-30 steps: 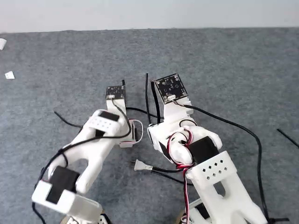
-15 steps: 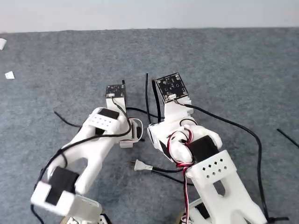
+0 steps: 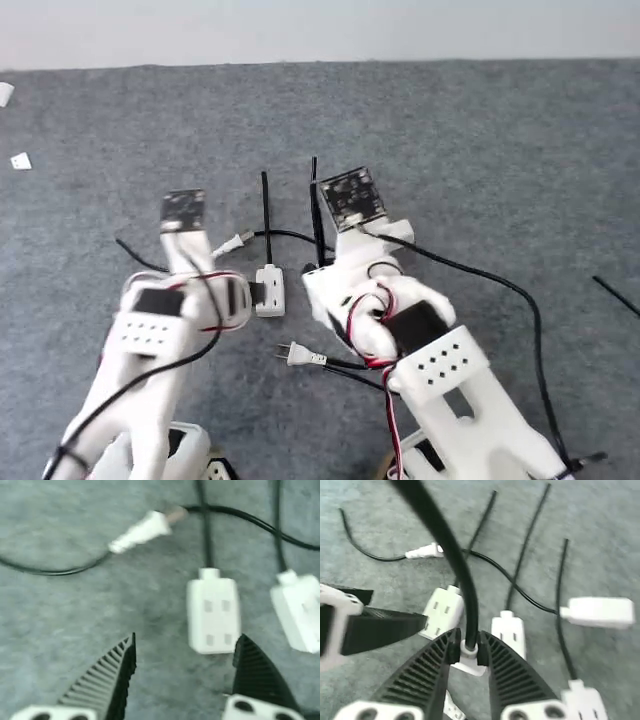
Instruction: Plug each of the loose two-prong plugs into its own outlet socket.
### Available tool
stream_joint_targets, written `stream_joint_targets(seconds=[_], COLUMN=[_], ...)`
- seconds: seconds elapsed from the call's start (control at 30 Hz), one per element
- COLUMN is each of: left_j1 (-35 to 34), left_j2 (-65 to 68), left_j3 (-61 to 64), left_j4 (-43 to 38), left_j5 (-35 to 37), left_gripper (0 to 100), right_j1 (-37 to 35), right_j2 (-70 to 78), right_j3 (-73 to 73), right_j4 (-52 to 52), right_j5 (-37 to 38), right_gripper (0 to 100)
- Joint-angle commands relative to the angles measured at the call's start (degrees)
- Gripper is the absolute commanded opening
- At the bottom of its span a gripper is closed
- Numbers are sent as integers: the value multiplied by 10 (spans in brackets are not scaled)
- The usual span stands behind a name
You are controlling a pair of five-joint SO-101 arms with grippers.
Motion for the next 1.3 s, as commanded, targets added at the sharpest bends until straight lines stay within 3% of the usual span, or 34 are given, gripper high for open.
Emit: stream_joint_targets(seconds=[0.0,0.23,0.47,0.8,1.27], left_j1=[-79,-201,-203,-204,-204], left_j2=[-50,-52,-52,-51,-51], left_j3=[15,89,89,92,92], left_j4=[-17,-145,-149,-168,-168], left_j5=[-20,-59,-61,-59,-61], left_gripper=[296,296,295,295,295], right_j1=[-29,-44,-55,-67,-52], right_j2=[1,71,157,231,327], right_j3=[4,-8,-72,-79,-153], right_j4=[-48,-100,-106,-199,-201], right_j5=[-7,-7,-21,-23,-23], right_gripper=[9,8,8,8,8])
